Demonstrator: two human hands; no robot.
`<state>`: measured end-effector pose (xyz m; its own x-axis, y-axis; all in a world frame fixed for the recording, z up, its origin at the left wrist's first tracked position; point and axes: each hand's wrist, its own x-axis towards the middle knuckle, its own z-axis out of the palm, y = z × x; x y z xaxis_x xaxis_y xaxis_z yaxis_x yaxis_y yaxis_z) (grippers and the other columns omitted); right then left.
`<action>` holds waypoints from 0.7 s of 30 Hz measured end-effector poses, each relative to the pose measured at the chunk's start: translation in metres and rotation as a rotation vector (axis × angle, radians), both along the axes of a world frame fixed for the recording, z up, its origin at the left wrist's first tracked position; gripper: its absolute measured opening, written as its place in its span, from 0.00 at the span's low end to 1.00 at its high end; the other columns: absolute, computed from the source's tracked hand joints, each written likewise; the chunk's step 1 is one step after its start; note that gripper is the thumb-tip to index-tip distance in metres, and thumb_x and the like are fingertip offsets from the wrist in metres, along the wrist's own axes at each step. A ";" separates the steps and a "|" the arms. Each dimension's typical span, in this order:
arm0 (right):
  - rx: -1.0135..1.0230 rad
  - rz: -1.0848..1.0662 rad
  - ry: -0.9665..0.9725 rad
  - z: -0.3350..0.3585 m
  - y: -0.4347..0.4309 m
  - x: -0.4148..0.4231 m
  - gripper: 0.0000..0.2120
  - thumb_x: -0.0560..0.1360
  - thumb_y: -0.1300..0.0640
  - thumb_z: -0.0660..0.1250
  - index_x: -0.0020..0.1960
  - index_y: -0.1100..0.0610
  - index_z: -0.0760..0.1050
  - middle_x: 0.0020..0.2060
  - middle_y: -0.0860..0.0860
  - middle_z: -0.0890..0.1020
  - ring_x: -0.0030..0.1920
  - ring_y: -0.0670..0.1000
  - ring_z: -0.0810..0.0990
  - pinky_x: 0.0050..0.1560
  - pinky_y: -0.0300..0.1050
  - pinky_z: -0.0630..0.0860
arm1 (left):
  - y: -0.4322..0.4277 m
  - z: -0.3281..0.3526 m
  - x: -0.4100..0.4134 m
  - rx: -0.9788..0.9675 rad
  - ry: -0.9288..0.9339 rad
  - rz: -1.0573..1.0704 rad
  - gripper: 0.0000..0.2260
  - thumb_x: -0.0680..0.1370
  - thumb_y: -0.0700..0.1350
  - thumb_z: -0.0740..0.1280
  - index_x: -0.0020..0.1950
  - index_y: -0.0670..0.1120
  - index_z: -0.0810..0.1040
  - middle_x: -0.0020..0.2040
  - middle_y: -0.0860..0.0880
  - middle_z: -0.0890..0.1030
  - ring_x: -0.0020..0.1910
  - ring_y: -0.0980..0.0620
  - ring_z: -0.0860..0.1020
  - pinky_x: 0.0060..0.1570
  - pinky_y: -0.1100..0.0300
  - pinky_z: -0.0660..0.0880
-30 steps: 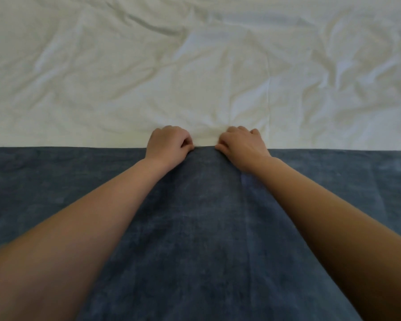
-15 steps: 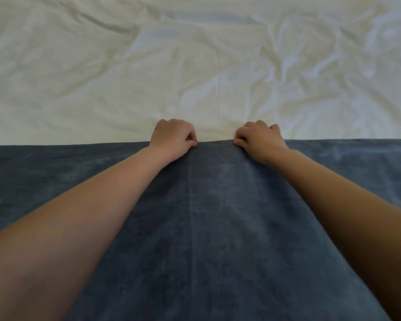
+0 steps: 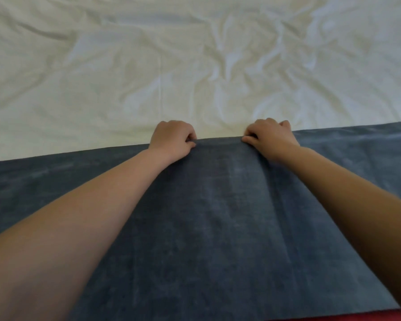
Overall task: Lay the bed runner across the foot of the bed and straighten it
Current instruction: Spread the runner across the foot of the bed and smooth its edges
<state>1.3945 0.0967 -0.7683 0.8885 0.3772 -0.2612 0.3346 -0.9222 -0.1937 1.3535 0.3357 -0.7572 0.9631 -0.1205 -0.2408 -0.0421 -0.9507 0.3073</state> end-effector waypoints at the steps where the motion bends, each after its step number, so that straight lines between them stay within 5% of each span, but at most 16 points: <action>1: -0.009 -0.004 -0.015 -0.002 -0.002 0.001 0.13 0.80 0.45 0.56 0.48 0.48 0.77 0.43 0.47 0.73 0.50 0.53 0.71 0.49 0.51 0.60 | -0.003 -0.002 0.001 0.017 -0.005 0.016 0.03 0.75 0.47 0.68 0.46 0.50 0.81 0.45 0.51 0.82 0.48 0.48 0.78 0.52 0.53 0.71; 11: -0.063 -0.045 -0.027 0.010 -0.012 -0.005 0.17 0.80 0.46 0.51 0.52 0.52 0.76 0.49 0.52 0.76 0.54 0.55 0.71 0.53 0.55 0.63 | -0.023 0.004 0.002 0.120 0.066 0.138 0.05 0.72 0.42 0.66 0.44 0.48 0.82 0.43 0.50 0.82 0.45 0.47 0.78 0.50 0.55 0.71; 16: -0.139 -0.172 -0.010 0.017 -0.053 -0.002 0.11 0.80 0.49 0.56 0.51 0.50 0.76 0.50 0.52 0.77 0.53 0.55 0.72 0.53 0.55 0.63 | -0.034 0.007 0.006 -0.020 0.022 0.095 0.06 0.74 0.50 0.67 0.42 0.50 0.82 0.41 0.53 0.82 0.43 0.50 0.78 0.51 0.54 0.72; 21: -0.244 -0.189 -0.074 0.015 -0.048 -0.002 0.11 0.80 0.51 0.57 0.50 0.50 0.77 0.47 0.51 0.76 0.52 0.54 0.71 0.53 0.54 0.63 | -0.042 -0.001 0.014 0.044 -0.011 0.061 0.07 0.76 0.49 0.68 0.40 0.49 0.82 0.40 0.53 0.83 0.43 0.49 0.79 0.48 0.56 0.68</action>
<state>1.3929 0.0491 -0.7537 0.9570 0.1375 -0.2556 0.1574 -0.9858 0.0592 1.3670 0.2936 -0.7581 0.9709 -0.0509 -0.2341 0.0134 -0.9642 0.2649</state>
